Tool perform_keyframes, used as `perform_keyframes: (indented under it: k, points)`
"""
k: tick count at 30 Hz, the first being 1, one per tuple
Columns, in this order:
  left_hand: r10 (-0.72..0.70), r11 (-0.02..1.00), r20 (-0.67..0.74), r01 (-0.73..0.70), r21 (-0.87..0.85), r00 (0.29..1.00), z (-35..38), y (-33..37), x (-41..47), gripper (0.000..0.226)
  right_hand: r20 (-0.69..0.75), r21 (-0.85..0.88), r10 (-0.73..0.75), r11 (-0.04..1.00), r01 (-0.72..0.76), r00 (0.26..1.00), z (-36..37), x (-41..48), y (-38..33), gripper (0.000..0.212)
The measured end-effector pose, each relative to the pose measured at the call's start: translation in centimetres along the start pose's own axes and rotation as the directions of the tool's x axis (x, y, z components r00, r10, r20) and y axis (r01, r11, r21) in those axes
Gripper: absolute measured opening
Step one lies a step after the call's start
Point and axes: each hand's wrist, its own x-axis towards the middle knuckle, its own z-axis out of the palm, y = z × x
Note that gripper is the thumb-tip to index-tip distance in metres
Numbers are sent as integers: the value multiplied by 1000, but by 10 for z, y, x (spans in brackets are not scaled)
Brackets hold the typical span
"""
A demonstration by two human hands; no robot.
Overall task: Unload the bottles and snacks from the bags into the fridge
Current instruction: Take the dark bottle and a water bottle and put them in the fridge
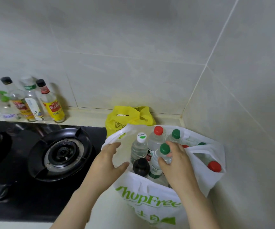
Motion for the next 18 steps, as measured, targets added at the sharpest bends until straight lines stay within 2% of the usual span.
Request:
perform_keyframes:
  k: [13, 18]
  points:
    - [-115, 973, 189, 149, -175, 975, 41, -23, 9, 59, 32, -33, 39, 999, -38, 999, 9, 12, 7, 60]
    - [-97, 974, 181, 131, -187, 979, 56, -25, 10, 52, 37, -42, 51, 998, -49, 998, 11, 14, 8, 60]
